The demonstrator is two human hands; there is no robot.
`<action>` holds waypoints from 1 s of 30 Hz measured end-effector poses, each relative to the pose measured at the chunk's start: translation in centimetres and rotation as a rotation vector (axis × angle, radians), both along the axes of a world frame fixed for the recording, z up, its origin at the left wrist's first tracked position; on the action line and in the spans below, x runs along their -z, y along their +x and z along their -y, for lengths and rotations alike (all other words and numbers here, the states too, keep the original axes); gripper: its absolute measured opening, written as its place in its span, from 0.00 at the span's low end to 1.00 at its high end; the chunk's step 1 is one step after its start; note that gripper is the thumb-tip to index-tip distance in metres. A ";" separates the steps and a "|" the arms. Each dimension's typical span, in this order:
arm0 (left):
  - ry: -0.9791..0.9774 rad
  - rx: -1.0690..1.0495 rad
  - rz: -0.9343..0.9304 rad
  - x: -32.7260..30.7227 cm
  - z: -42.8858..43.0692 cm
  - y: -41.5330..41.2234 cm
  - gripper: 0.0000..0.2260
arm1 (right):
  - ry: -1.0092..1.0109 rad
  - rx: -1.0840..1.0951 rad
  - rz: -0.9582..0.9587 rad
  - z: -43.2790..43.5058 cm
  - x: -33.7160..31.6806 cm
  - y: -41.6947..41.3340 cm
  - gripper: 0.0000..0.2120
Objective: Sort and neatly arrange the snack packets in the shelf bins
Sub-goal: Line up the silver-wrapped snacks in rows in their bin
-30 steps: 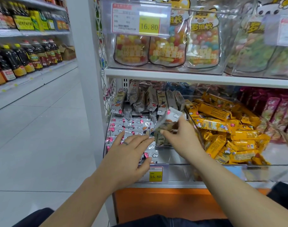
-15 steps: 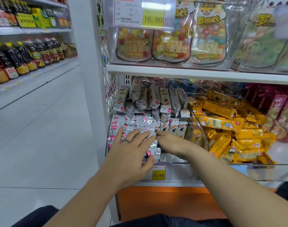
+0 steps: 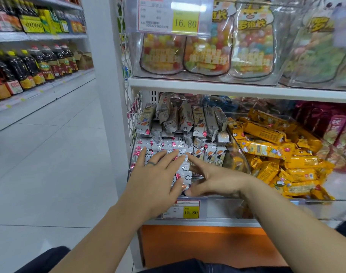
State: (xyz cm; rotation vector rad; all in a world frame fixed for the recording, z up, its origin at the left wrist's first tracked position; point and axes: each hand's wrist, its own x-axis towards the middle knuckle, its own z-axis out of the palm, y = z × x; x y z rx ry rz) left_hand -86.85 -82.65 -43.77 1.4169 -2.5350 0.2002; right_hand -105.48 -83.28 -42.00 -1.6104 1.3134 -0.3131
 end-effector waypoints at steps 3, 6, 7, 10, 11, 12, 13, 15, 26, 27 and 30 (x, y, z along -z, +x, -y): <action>0.007 0.013 -0.029 0.6 0.2 0.1 0.24 | -0.023 0.009 -0.020 0.2 0.3 0.1 0.48; 0.022 0.021 -0.045 0.6 0.2 0.1 0.24 | -0.013 0.005 -0.022 0.4 0.3 0.1 0.47; 0.036 0.020 -0.032 0.5 0.2 0.1 0.25 | -0.005 0.000 -0.027 0.4 0.2 0.1 0.47; 0.057 0.024 -0.018 0.5 0.2 0.1 0.28 | -0.010 -0.031 -0.090 0.3 0.3 0.4 0.47; 0.056 0.023 -0.015 0.4 0.2 0.1 0.30 | -0.034 -0.040 -0.133 0.0 0.1 0.5 0.47; 0.057 0.020 -0.015 0.3 0.2 0.2 0.31 | -0.068 -0.044 -0.169 -0.2 -0.1 0.5 0.47; 0.061 0.017 -0.018 0.3 0.1 0.2 0.32 | -0.097 -0.045 -0.193 -0.5 -0.5 0.5 0.46; 0.064 0.022 -0.030 0.1 0.0 0.3 0.33 | -0.146 -0.003 -0.187 -1.0 -1.4 0.3 0.44; -0.054 0.108 -0.089 0.6 0.1 0.4 0.23 | -1.043 0.428 -0.798 2.9 -2.7 0.0 0.26; -0.066 0.110 -0.096 0.8 0.2 0.4 0.22 | -1.052 0.430 -0.836 3.4 -2.4 0.2 0.27; -0.087 0.122 -0.134 1.0 0.4 0.6 0.21 | -1.096 0.458 -0.879 4.5 -1.8 0.7 0.27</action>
